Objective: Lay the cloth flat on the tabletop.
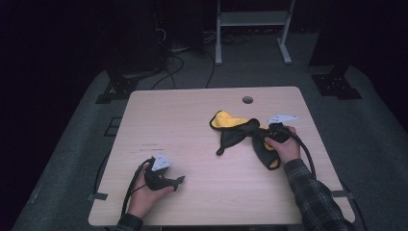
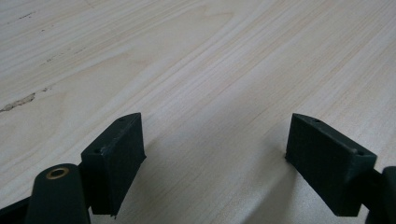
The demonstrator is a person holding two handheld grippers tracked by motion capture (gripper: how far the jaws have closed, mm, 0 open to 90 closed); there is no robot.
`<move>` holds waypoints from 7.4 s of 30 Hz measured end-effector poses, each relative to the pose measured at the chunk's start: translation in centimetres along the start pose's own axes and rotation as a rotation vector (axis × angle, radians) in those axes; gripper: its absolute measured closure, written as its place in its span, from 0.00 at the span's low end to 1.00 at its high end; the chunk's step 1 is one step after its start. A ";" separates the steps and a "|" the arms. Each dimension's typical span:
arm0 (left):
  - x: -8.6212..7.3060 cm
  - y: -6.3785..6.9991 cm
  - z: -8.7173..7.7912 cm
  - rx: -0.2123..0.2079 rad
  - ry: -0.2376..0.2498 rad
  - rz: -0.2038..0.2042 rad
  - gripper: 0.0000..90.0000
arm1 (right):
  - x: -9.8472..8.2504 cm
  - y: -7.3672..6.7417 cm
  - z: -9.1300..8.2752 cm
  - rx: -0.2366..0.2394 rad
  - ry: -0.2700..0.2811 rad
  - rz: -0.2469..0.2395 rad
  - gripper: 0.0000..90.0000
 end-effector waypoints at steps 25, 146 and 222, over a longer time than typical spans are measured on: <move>0.0 0.0 0.0 0.003 -0.007 -0.002 0.19 | -1.5 -11.7 -3.8 0.361 -0.085 -0.147 0.82; 11.0 -2.3 -3.6 -0.059 0.236 -0.125 0.95 | 2.0 -6.7 -10.9 0.140 0.107 -0.105 0.94; -1.9 4.3 -9.3 -0.195 0.020 -0.301 0.95 | -8.5 -12.5 -16.4 0.376 -0.093 -0.093 0.94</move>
Point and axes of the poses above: each handheld gripper's, and its own axes: z roughly forward along the jaws, x roughly out of its top, y roughly to its right, the point moved 9 cm from there along z, roughly forward along the jaws, and after that the axes turned 9 degrees about y, right-handed, at the moved point
